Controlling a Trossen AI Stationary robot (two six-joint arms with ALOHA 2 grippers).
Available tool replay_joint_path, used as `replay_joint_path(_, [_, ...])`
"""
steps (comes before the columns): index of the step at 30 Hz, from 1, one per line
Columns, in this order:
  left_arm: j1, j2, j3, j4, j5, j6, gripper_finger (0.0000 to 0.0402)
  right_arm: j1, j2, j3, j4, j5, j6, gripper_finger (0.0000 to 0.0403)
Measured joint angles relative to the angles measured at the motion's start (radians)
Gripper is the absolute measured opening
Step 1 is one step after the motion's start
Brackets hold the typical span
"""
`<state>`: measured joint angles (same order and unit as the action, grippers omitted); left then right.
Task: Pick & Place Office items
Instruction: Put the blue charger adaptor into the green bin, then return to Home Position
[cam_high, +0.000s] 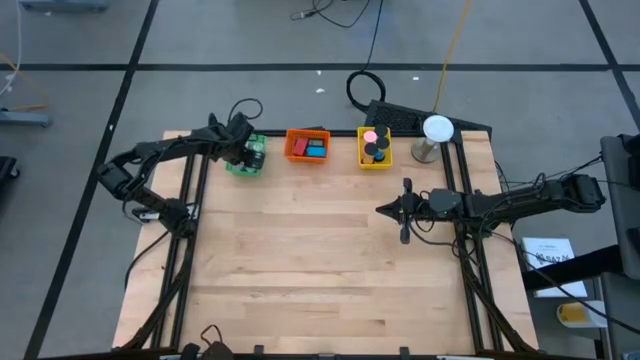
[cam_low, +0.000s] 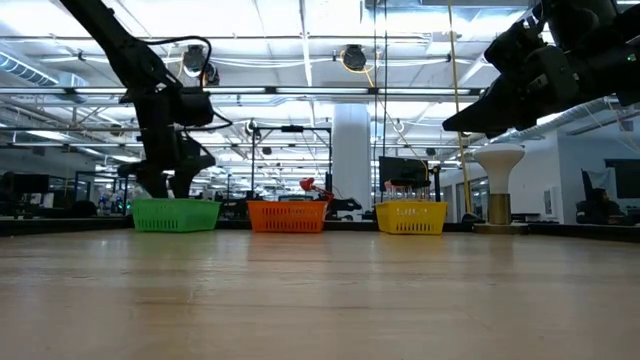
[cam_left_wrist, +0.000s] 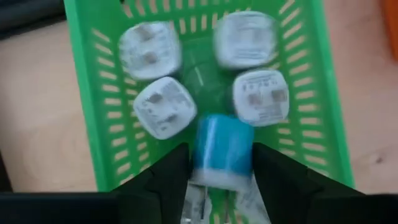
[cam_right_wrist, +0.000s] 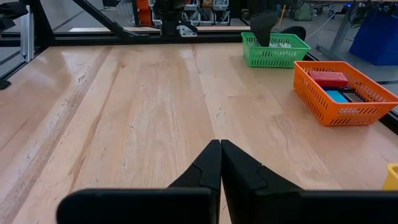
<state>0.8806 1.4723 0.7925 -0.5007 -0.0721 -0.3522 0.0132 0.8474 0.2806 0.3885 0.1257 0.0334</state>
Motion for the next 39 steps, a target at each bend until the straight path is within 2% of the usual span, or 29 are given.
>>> replay_joint_path(10, [0.000,0.000,0.000,-0.028,-0.004,0.013,0.0184,0.000,0.000,0.000,0.004,0.000,0.000,0.0001])
replay_joint_path(18, [0.000,-0.016,0.035,-0.050,-0.020,0.055,0.0124,0.000,0.000,0.000,0.004,0.000,0.000,0.0001])
replay_joint_path(27, [-0.086,-0.186,0.026,-0.001,-0.084,0.096,0.0063,0.000,0.000,0.000,0.003,0.002,-0.003,0.0001])
replay_joint_path(30, [-0.162,-0.269,-0.069,0.150,-0.091,0.104,0.0040,0.000,0.000,0.000,0.003,0.003,-0.028,0.0001])
replay_joint_path(34, [-0.282,-0.366,-0.272,0.528,-0.060,0.132,0.0006,0.000,0.000,0.000,0.003,0.003,-0.076,0.0001])
replay_joint_path(39, [-0.409,-0.417,-0.490,0.979,0.068,0.251,0.0017,0.000,-0.001,0.000,0.027,0.002,-0.170,0.0001])
